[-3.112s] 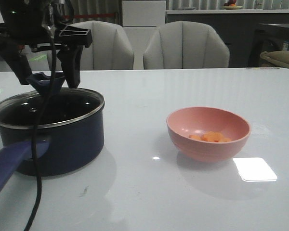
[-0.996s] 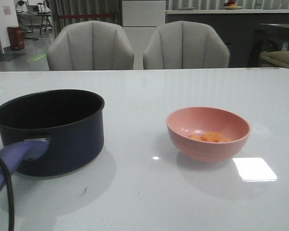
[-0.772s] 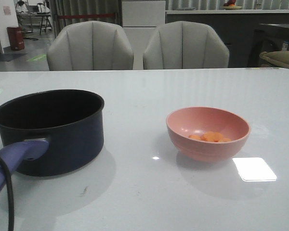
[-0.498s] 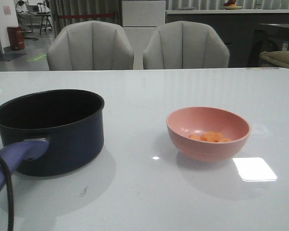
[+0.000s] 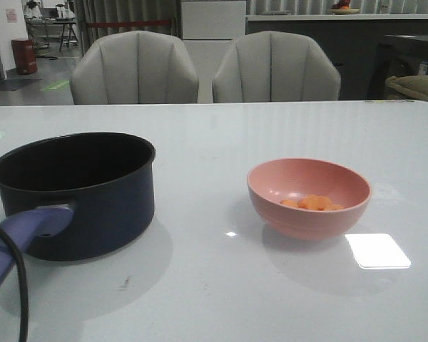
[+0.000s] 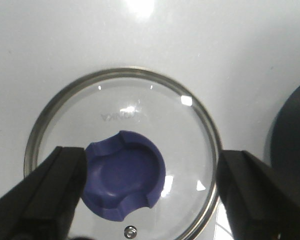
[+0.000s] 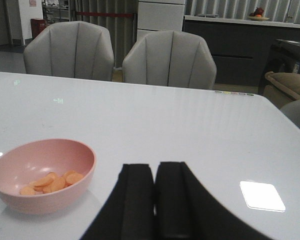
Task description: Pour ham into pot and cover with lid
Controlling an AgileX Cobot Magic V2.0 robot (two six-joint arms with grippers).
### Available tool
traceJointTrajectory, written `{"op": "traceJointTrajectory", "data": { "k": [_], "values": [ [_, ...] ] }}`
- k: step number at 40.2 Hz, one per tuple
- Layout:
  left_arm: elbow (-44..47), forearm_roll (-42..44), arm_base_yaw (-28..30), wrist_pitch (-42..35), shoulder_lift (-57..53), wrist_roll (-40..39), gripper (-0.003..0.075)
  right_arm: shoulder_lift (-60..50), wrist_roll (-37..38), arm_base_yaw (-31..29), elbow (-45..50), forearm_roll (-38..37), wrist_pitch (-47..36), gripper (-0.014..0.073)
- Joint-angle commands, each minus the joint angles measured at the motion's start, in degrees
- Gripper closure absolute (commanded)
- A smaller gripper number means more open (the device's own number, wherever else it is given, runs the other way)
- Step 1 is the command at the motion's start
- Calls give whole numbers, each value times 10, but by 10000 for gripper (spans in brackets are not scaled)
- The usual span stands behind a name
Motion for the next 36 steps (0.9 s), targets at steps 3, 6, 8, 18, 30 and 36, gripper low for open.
{"op": "traceJointTrajectory", "data": {
  "k": [3,6,8,18,30,36],
  "values": [
    [-11,1,-13,-13,-93,0,169,-11,-1,-2,-3,-5,-47,445],
    [4,1,-18,-17,-137,0,169,-11,-1,-2,-3,-5,-47,445],
    [21,1,-23,-30,-170,0,169,-11,-1,-2,-3,-5,-47,445],
    [134,-2,-71,-112,-344,0,169,-11,-1,-2,-3,-5,-47,445],
    [237,-2,-113,-153,-568,0,169,-11,-1,-2,-3,-5,-47,445],
    [272,0,-124,-152,-669,0,169,-11,-1,-2,-3,-5,-47,445]
  ]
}}
